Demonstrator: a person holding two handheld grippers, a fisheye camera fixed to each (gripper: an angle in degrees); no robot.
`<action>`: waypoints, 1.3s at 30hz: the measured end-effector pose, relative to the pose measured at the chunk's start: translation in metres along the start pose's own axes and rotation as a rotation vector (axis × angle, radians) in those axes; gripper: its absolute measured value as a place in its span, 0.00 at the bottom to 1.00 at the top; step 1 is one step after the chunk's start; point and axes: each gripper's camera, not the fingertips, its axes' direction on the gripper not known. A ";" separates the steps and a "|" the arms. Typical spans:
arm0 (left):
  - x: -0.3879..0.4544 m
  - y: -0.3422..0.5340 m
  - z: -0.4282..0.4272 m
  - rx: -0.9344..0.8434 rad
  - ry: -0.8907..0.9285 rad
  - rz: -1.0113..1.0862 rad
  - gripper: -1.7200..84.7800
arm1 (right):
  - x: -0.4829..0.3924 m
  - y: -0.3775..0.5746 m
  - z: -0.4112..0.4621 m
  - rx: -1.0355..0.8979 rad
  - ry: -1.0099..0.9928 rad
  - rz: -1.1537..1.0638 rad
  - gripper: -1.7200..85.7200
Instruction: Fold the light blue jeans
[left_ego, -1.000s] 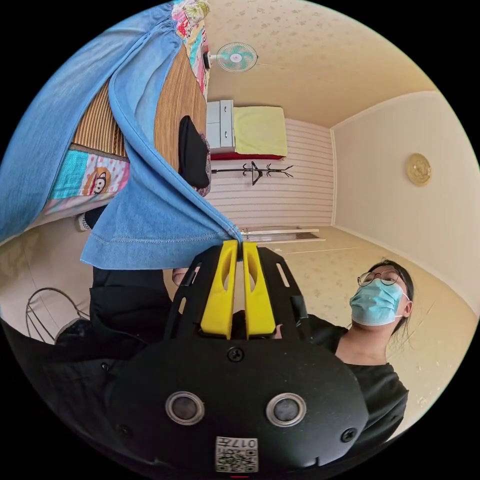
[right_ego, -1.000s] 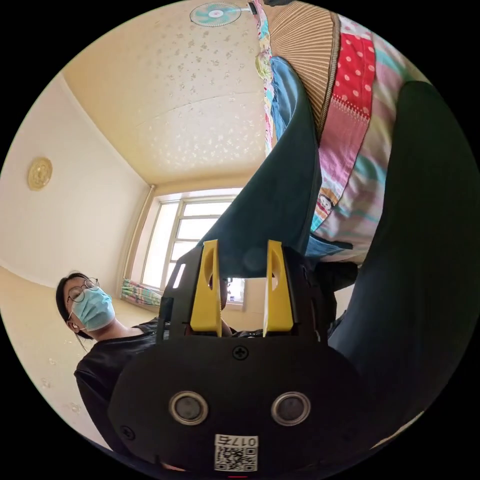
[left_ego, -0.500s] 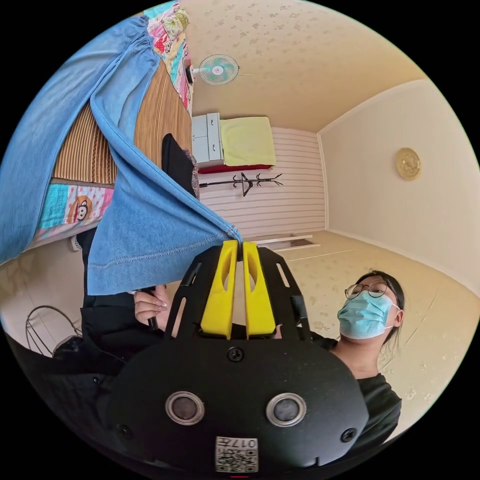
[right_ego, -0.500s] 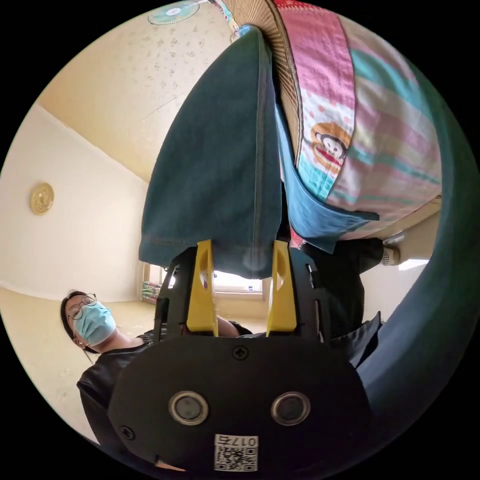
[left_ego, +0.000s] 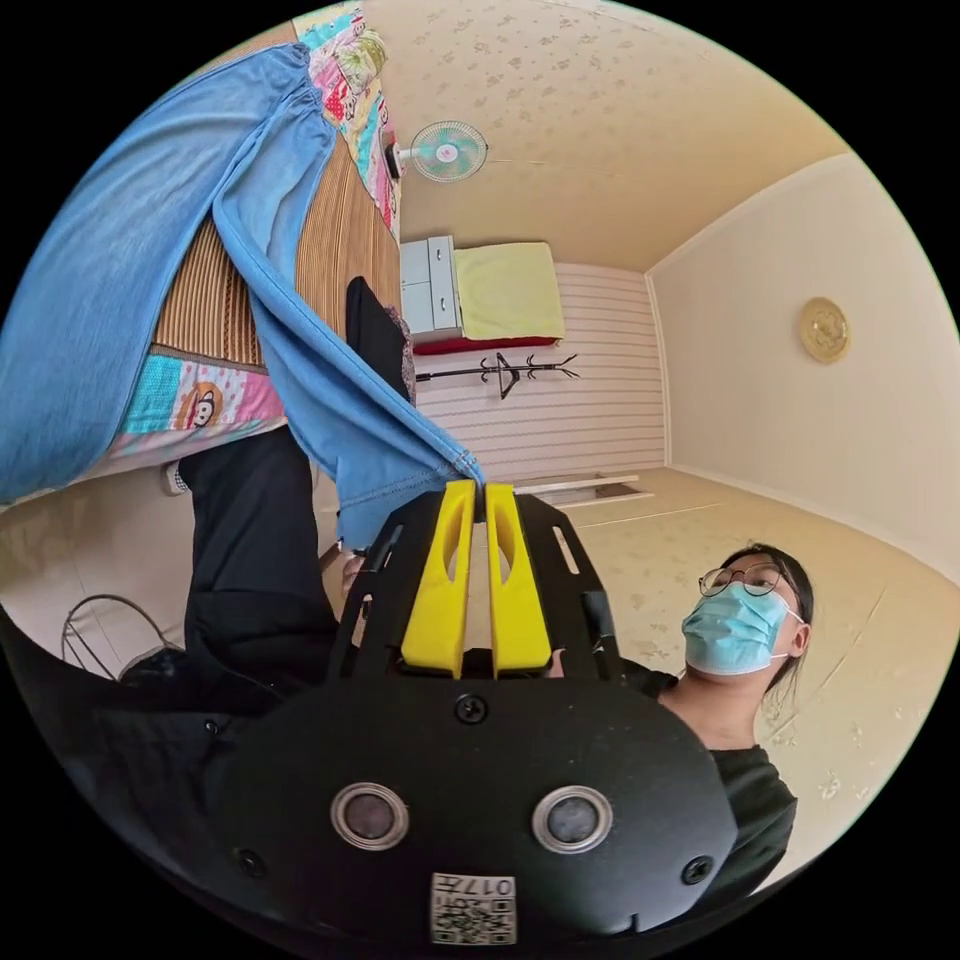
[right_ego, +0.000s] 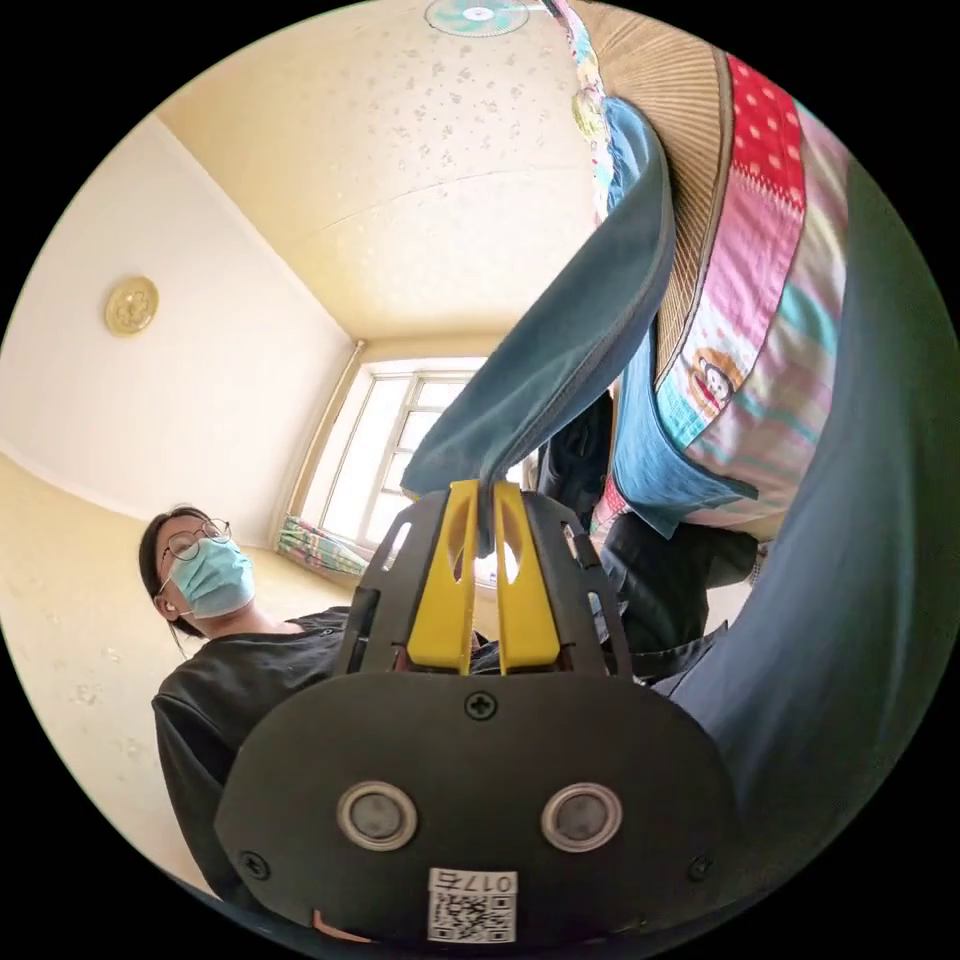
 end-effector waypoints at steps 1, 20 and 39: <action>-0.008 0.006 0.002 -0.025 -0.036 -0.005 0.02 | -0.010 0.003 -0.012 0.023 0.026 -0.028 0.05; -0.087 0.071 0.064 -0.166 -0.405 -0.018 0.09 | -0.015 0.046 -0.003 -0.038 0.856 0.125 0.05; -0.057 0.037 0.118 -0.196 -0.412 0.134 0.14 | -0.060 0.055 0.063 -0.187 0.459 -0.270 0.05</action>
